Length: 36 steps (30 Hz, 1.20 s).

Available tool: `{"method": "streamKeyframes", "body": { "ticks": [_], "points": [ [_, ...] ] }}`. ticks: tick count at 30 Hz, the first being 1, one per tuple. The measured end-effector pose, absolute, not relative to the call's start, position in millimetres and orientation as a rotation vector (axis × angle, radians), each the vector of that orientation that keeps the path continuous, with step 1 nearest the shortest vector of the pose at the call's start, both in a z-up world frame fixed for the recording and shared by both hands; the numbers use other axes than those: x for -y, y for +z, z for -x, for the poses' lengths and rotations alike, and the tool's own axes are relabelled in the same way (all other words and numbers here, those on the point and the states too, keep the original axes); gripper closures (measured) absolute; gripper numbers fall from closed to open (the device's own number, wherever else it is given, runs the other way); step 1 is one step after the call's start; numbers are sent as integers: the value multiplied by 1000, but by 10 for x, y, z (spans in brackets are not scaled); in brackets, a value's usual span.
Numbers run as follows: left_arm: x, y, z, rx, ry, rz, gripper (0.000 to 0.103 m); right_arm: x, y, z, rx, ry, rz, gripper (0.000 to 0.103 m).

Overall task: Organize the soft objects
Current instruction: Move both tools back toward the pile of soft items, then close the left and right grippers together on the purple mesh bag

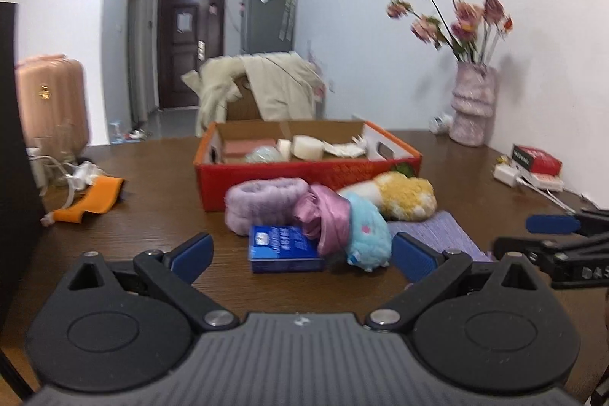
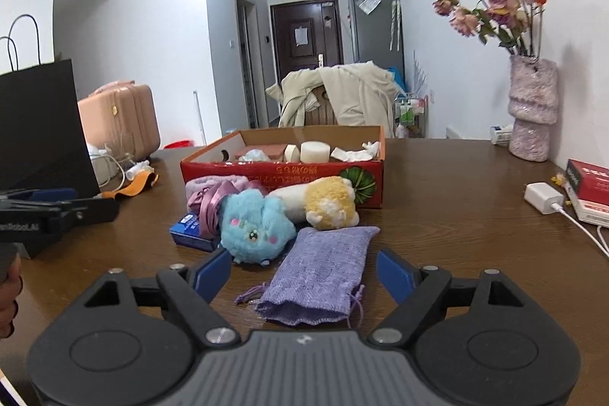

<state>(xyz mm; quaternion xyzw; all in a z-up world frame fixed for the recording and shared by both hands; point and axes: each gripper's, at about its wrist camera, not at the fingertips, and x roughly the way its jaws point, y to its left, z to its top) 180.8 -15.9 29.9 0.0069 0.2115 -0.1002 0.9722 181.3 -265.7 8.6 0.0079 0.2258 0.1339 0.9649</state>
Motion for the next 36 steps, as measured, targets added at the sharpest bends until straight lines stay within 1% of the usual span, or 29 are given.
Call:
{"method": "streamKeyframes", "body": {
  "ticks": [2,4,6,8,10,12,14,18,21,25,27,29,31,33,36],
  "points": [
    [227,260,-1898,-447,-234,-15,5,2642,59,-1927,-471,271,-19,25],
    [312,205,-1989,-471,-263,-17,10,2643,26,-2036,-485,269,-28,25],
    [394,140,-2084,-495,-284,-23,14,2648,-20,-2163,-509,263,-38,28],
    [467,93,-2165,-514,-300,-20,16,2649,-88,-2290,-542,267,-38,30],
    [523,58,-2244,-525,-301,-22,16,2640,-167,-2387,-569,274,-41,35],
    [518,46,-2308,-528,-281,-20,16,2589,-286,-2490,-639,263,-37,52],
    [458,35,-2373,-536,-247,-3,16,2513,-389,-2503,-677,280,-27,63],
    [301,17,-2445,-562,-174,28,16,2359,-420,-2366,-692,517,-85,63],
    [204,21,-2396,-577,-172,59,16,2417,-331,-2302,-651,599,-171,62],
    [261,38,-2288,-603,-351,170,14,2717,-218,-2404,-593,428,-245,60],
    [449,-39,-2250,-626,-437,152,14,2808,-214,-2529,-588,382,-223,58],
    [643,-138,-2242,-654,-451,72,20,2849,-251,-2682,-590,383,-202,55],
    [704,-196,-2233,-668,-429,19,48,2864,-320,-2838,-622,373,-205,56],
    [617,-230,-2233,-674,-416,17,55,2836,-366,-2897,-654,376,-203,59],
    [378,-250,-2233,-674,-317,56,56,2775,-382,-2772,-685,395,-193,61]
  ]
}}
